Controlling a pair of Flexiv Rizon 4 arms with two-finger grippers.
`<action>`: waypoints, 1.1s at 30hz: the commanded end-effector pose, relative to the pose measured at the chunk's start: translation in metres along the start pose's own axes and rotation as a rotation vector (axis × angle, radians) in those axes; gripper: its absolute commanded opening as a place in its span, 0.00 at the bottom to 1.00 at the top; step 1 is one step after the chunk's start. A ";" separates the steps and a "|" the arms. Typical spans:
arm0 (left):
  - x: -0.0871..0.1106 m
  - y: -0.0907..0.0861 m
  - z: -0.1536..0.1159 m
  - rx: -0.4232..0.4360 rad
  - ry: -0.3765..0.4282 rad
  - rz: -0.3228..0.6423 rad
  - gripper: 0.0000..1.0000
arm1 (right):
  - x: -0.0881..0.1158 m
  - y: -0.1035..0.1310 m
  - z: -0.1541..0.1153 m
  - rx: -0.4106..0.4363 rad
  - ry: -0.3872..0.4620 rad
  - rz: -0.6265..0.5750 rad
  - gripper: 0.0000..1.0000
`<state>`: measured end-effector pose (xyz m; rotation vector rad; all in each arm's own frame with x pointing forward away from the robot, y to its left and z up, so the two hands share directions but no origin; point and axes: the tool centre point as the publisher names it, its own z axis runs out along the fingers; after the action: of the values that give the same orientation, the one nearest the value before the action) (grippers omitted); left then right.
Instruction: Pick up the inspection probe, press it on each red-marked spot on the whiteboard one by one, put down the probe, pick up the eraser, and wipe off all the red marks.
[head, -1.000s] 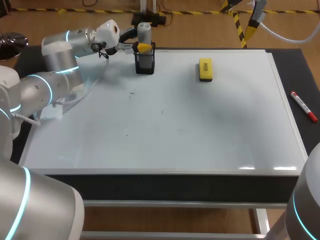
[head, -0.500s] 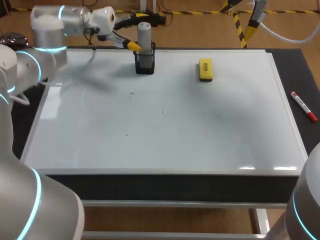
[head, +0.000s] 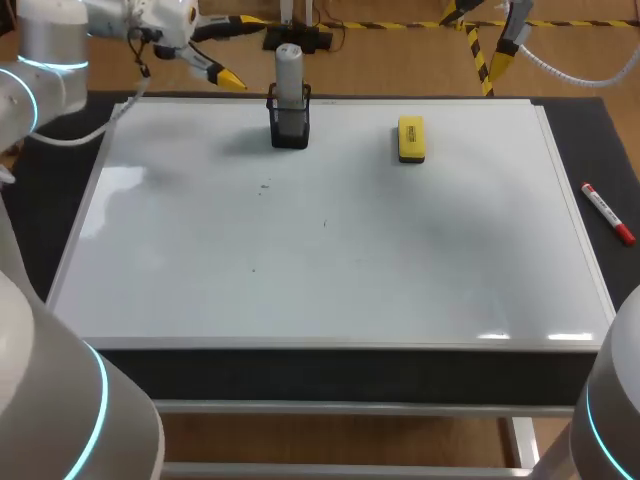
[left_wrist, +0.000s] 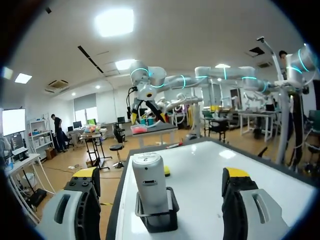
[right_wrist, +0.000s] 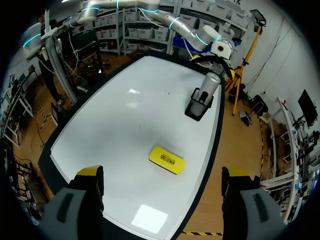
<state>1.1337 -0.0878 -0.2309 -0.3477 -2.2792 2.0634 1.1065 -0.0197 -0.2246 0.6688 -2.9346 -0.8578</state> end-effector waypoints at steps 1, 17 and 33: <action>0.041 -0.014 -0.006 -0.399 -0.385 -0.021 1.00 | -0.001 0.000 -0.002 0.003 0.005 -0.001 1.00; 0.092 -0.029 -0.031 -0.545 -0.641 0.003 1.00 | -0.001 0.000 -0.002 0.003 0.005 -0.001 1.00; 0.128 -0.038 -0.036 -0.592 -0.686 0.030 1.00 | -0.001 0.000 -0.002 0.003 0.005 -0.001 1.00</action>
<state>1.0210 -0.0299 -0.2086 -0.4179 -2.3168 1.7670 1.1065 -0.0197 -0.2246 0.6687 -2.9346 -0.8578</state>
